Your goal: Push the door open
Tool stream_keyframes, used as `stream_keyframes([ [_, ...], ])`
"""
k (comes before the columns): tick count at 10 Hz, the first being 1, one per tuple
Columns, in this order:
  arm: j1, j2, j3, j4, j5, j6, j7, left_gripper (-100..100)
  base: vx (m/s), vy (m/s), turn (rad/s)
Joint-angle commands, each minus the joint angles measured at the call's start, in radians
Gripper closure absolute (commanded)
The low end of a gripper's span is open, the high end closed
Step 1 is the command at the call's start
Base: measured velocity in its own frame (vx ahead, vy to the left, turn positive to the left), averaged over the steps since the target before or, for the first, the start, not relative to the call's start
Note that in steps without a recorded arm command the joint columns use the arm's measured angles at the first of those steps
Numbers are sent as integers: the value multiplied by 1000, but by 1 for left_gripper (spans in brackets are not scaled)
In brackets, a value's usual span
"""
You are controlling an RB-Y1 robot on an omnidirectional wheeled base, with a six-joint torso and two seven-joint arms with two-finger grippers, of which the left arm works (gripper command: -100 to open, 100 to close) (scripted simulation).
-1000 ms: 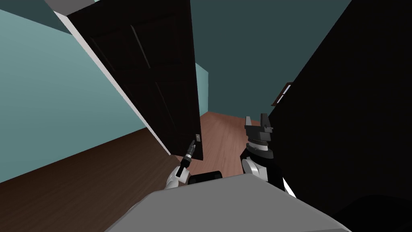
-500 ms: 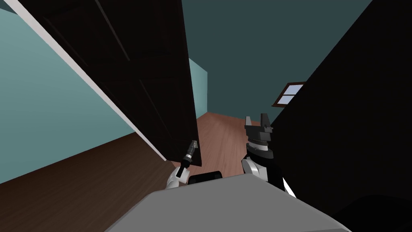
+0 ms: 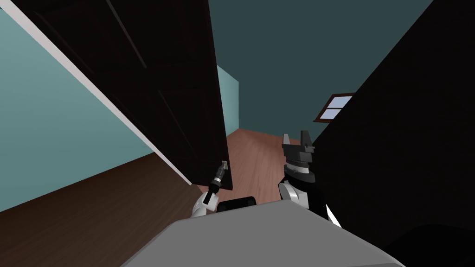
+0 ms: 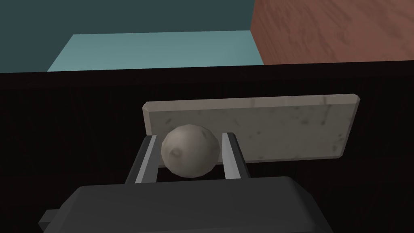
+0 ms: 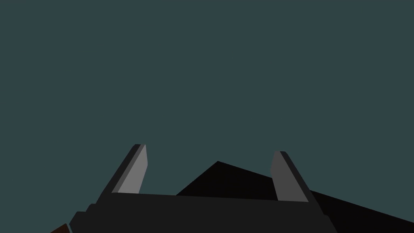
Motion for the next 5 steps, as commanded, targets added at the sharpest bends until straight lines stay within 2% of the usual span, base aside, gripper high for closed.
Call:
stream_keyframes([
  [1, 0, 1, 1, -1, 1, -2, 1, 100, -9, 1, 4],
  [2, 0, 1, 1, -1, 1, -2, 1, 100, 0, 0, 0],
  [3, 1, 9, 15, 3, 8, 2, -6, 100, 97, -43, 27],
  [5, 1, 12, 22, 3, 12, 2, -9, 100, 122, -83, 40],
])
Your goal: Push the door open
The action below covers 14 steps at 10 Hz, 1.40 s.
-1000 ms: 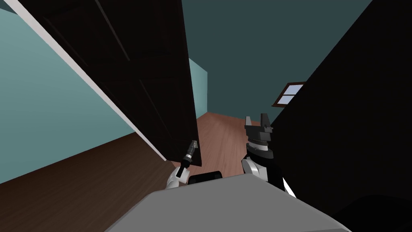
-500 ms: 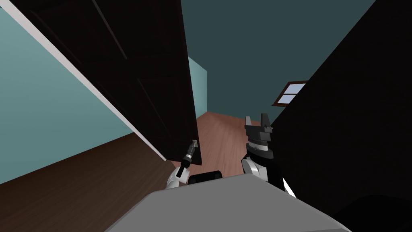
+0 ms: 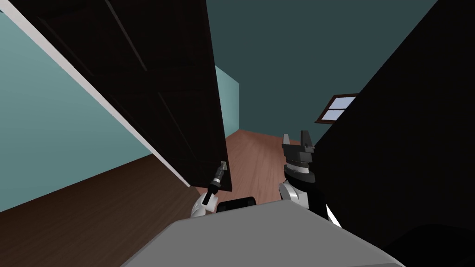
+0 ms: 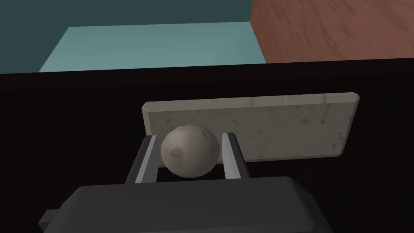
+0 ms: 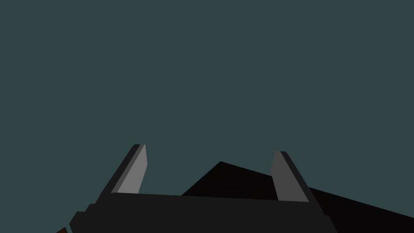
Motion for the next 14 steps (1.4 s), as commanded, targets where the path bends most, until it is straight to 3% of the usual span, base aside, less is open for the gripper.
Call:
stream_keyframes([
  [1, -6, 13, 20, 0, 10, -9, -6, 100, 132, -73, 22],
  [4, -8, 23, 51, 3, 26, -7, -18, 100, 190, -79, 39],
  [9, -9, 28, 68, 4, 35, -6, -25, 100, 82, -50, 26],
  [11, -10, 33, 100, 7, 51, -4, -38, 100, 146, -77, 96],
  [12, -10, 33, 100, 7, 51, -4, -38, 100, 152, -63, 69],
  [13, 2, 23, 91, -6, 47, 6, -41, -100, -60, -11, 118],
  [14, 2, 20, 92, -7, 47, 8, -44, -100, -203, -2, 99],
])
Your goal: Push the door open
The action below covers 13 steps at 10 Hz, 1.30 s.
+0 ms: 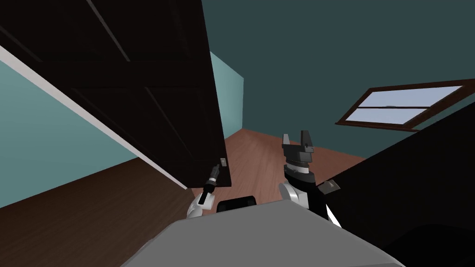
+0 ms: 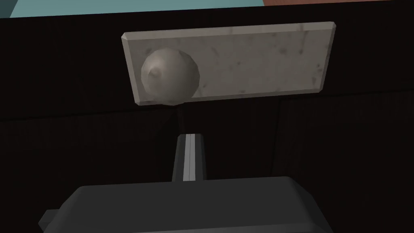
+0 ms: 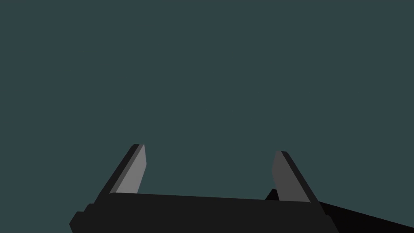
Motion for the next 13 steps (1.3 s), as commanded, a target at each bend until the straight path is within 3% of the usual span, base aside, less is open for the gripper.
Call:
stream_keyframes([
  [1, -1, -11, 0, 0, 0, 3, -7, -100, -241, -51, 60],
  [4, -2, -52, 1, -13, 0, 15, -26, -100, -286, -28, 115],
  [6, 12, -32, 2, -30, 0, 18, -23, -100, -32, -10, -10],
  [10, 14, -27, 7, -27, 3, 8, -28, -100, 182, -44, -17],
  [13, 17, -35, 14, -22, 6, -4, -34, -100, 255, -28, -29],
])
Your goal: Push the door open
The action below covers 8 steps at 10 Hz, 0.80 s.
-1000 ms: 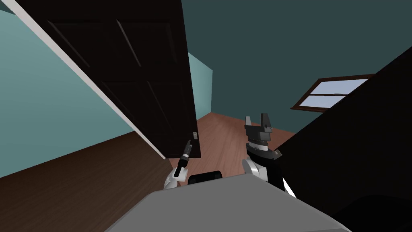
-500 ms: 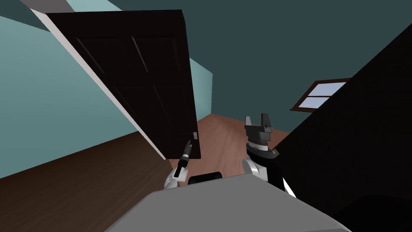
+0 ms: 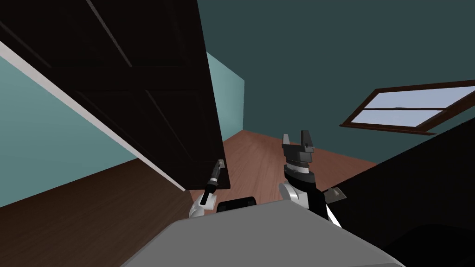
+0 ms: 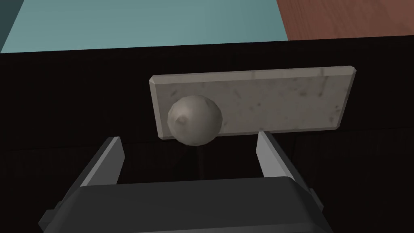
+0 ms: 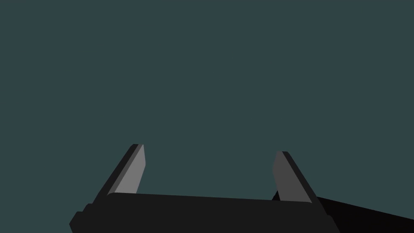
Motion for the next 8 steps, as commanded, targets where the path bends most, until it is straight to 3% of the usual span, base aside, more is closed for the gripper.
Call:
stream_keyframes([
  [1, -1, -7, 4, 6, 2, -8, -3, -100, 210, -49, -34],
  [2, -1, -4, 2, 4, 1, -4, -2, -100, 84, -29, 13],
  [3, -1, -4, 2, 4, 1, -4, -2, 100, -16, 5, -3],
  [8, -1, -4, 2, 4, 1, -4, -2, 100, -15, 5, -4],
])
